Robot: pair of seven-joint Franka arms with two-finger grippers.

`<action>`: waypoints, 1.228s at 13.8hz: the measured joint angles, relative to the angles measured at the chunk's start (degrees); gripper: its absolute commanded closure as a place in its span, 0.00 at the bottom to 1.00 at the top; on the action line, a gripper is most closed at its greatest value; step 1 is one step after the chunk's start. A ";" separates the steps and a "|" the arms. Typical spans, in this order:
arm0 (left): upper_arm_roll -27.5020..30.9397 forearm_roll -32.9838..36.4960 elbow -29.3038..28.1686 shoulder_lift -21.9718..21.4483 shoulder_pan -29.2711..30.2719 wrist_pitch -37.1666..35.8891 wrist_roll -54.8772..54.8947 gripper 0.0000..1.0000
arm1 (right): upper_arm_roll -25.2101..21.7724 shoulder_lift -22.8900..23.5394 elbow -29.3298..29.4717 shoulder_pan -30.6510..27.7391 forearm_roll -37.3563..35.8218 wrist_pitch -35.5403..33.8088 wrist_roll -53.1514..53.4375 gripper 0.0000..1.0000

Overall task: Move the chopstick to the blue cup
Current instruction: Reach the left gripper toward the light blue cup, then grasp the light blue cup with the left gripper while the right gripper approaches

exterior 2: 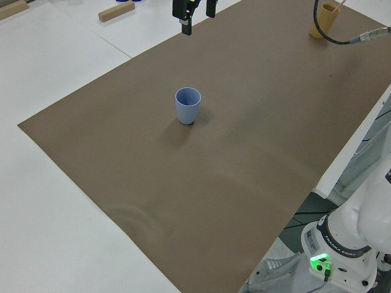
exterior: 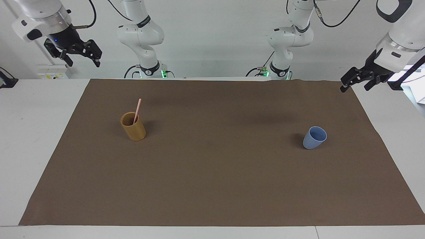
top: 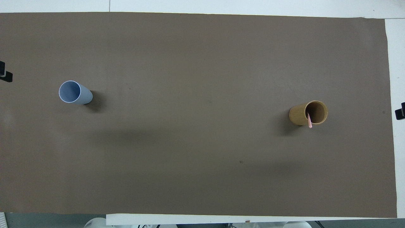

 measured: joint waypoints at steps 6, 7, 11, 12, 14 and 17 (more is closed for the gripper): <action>0.18 -0.03 -0.14 -0.65 0.03 1.01 -0.14 0.00 | 0.01 -0.14 -0.44 0.06 0.00 2.27 0.00 0.00; 0.22 -0.03 -1.45 -1.28 0.04 3.92 -0.76 0.00 | 0.01 -0.14 -0.48 0.06 0.00 2.28 0.00 0.00; 0.24 -0.06 -23.65 -6.14 0.04 27.92 -4.03 0.00 | 0.03 -0.17 -0.76 0.07 0.14 2.21 0.00 0.00; 0.26 -0.08 -28.62 -6.18 0.05 32.30 -4.26 0.00 | 0.03 -0.19 -0.88 0.07 0.34 2.21 0.00 0.00; 0.36 -0.11 -36.24 -5.95 0.15 39.88 -4.73 0.00 | 0.03 -0.26 -0.91 0.07 0.53 2.21 0.00 0.00; 0.49 -0.14 -40.65 -4.56 0.19 45.54 -5.00 0.01 | 0.00 -0.38 -0.95 0.03 0.53 1.57 0.00 0.00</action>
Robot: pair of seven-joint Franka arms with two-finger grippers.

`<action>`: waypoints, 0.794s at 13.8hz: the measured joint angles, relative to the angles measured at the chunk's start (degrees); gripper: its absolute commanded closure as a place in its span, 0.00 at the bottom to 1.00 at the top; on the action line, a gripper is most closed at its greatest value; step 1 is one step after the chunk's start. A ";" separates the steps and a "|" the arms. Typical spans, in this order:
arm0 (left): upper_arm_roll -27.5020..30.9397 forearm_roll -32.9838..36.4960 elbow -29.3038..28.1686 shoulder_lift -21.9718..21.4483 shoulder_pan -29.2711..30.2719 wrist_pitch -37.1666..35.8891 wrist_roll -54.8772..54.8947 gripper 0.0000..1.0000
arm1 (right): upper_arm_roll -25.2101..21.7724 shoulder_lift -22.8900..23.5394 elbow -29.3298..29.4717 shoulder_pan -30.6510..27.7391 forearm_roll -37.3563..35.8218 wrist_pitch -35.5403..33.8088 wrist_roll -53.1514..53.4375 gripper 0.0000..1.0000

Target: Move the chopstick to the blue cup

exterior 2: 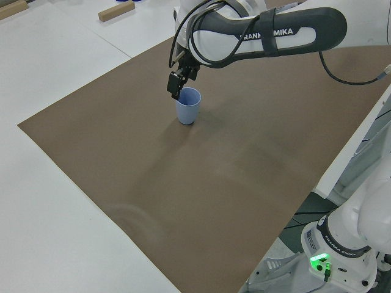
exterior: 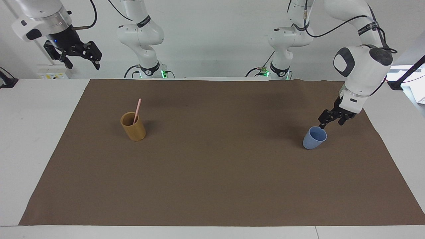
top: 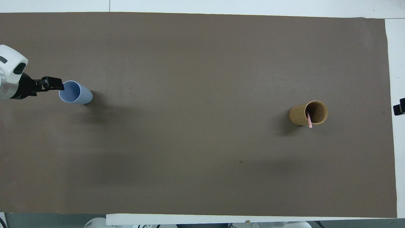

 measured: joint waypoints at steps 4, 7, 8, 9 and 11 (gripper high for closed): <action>0.01 0.00 -1.44 2.56 1.50 2.52 -0.19 0.73 | -0.24 -0.04 -0.13 -0.91 1.50 -1.54 -0.46 0.00; -0.05 -0.03 -2.33 5.73 2.28 7.16 -2.07 1.00 | 0.03 0.57 -0.84 1.28 5.90 0.11 6.87 0.00; -0.16 -0.05 -2.33 6.16 2.19 7.47 -2.40 1.00 | 0.22 1.55 -1.13 3.46 7.14 0.75 11.62 0.00; -0.41 -0.05 -2.33 6.25 1.94 7.58 -2.75 1.00 | 0.47 3.21 -1.51 5.74 9.14 1.96 17.50 0.00; -0.80 -0.08 -2.32 6.24 0.69 7.77 -3.26 1.00 | 0.77 6.68 -2.49 7.69 12.30 3.99 24.82 0.00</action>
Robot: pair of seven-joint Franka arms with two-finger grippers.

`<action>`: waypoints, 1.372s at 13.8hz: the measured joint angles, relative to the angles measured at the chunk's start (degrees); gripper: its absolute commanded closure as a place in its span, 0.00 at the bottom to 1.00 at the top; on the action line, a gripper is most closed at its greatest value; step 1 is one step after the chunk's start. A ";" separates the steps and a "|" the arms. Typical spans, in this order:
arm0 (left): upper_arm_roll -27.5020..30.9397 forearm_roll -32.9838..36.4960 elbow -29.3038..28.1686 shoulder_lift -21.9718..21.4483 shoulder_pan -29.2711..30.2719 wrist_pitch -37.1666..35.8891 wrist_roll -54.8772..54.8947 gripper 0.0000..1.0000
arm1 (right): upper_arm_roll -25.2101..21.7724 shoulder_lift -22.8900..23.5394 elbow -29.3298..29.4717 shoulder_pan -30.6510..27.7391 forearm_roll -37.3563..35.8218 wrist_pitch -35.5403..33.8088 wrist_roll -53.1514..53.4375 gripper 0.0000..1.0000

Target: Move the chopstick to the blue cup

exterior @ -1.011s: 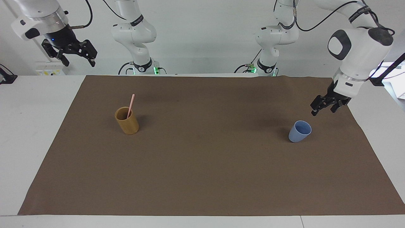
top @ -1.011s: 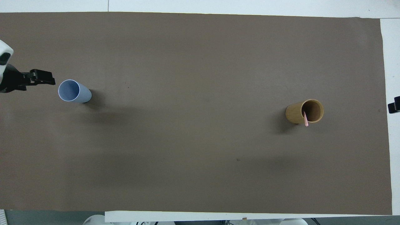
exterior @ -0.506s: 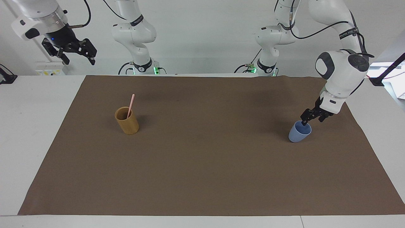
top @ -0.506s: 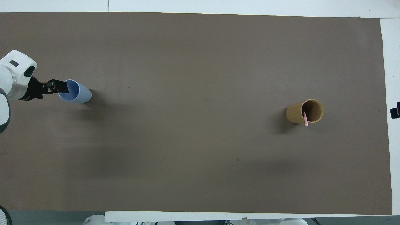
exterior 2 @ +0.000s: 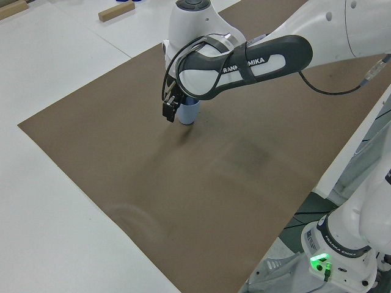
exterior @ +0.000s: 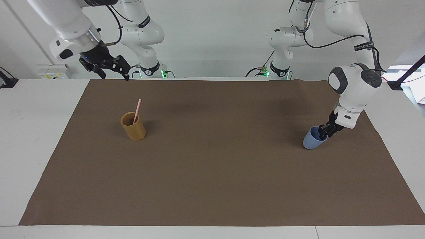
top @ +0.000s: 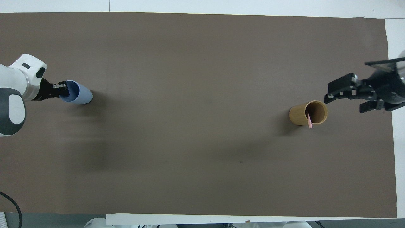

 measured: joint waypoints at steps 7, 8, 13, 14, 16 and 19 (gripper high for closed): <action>-0.69 -0.15 3.30 0.28 -25.39 1.05 -23.28 1.00 | -0.86 2.41 -15.25 -5.54 11.25 8.87 5.26 0.01; -0.66 -0.12 3.66 0.76 -27.71 1.05 -26.12 1.00 | -0.90 1.83 -16.90 -6.07 11.36 9.01 5.63 0.02; -0.62 0.01 7.44 4.77 -31.79 -0.52 -30.56 0.00 | -1.15 0.59 -23.60 -10.59 12.28 12.18 2.84 0.13; -0.62 0.01 7.70 4.77 -31.86 -0.88 -30.76 0.00 | -0.92 0.65 -23.75 -10.21 13.60 12.82 2.84 0.15; -0.19 0.01 9.39 4.33 -31.60 -2.85 -31.03 0.00 | -0.76 0.64 -23.77 -9.33 14.79 13.43 2.88 0.18; 0.81 0.48 19.95 0.75 -26.37 -20.10 -30.84 0.00 | -0.81 0.96 -24.47 -9.18 14.90 13.44 2.90 0.30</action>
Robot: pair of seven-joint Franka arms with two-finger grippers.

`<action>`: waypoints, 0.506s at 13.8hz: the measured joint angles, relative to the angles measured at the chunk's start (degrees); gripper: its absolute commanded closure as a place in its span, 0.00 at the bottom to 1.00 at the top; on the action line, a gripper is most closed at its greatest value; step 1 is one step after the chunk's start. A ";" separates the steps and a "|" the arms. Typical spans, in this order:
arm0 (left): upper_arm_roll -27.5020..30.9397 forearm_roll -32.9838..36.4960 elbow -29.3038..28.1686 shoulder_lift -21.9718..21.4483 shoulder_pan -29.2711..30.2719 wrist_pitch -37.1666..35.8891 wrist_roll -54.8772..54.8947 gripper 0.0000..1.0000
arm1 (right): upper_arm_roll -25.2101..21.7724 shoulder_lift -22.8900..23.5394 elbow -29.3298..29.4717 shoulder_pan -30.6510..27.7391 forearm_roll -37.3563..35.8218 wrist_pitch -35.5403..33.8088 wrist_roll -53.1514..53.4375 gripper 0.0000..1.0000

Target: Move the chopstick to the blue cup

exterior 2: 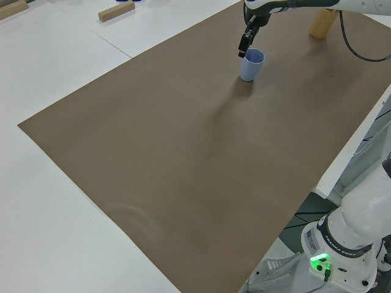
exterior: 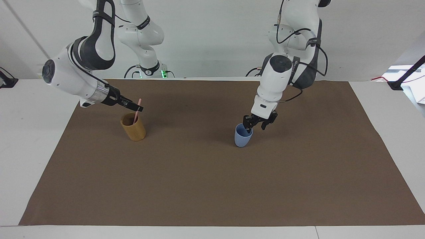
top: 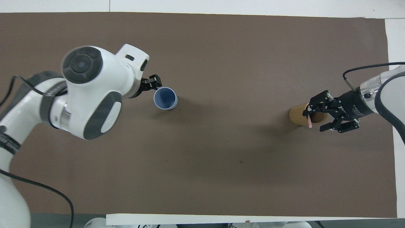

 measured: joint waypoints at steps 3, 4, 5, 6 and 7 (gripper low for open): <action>0.81 3.22 10.17 -3.47 11.04 -15.19 11.51 0.00 | 0.03 0.27 -0.22 0.02 0.97 0.00 0.00 0.40; 1.00 3.39 12.70 -4.09 15.26 -18.90 17.77 0.00 | 0.03 0.27 -0.23 0.03 1.10 0.00 0.00 0.46; 1.11 3.38 14.59 -4.23 19.07 -21.76 23.90 0.00 | 0.05 0.27 -0.24 0.06 1.12 0.00 0.00 0.54; 1.18 3.34 15.55 -4.20 22.08 -23.17 29.03 0.00 | 0.10 0.27 -0.25 0.20 1.14 -0.01 0.00 0.62; 1.19 3.31 15.57 -4.14 23.50 -23.37 31.67 0.00 | 0.13 0.27 -0.25 0.51 1.15 -0.01 0.00 0.71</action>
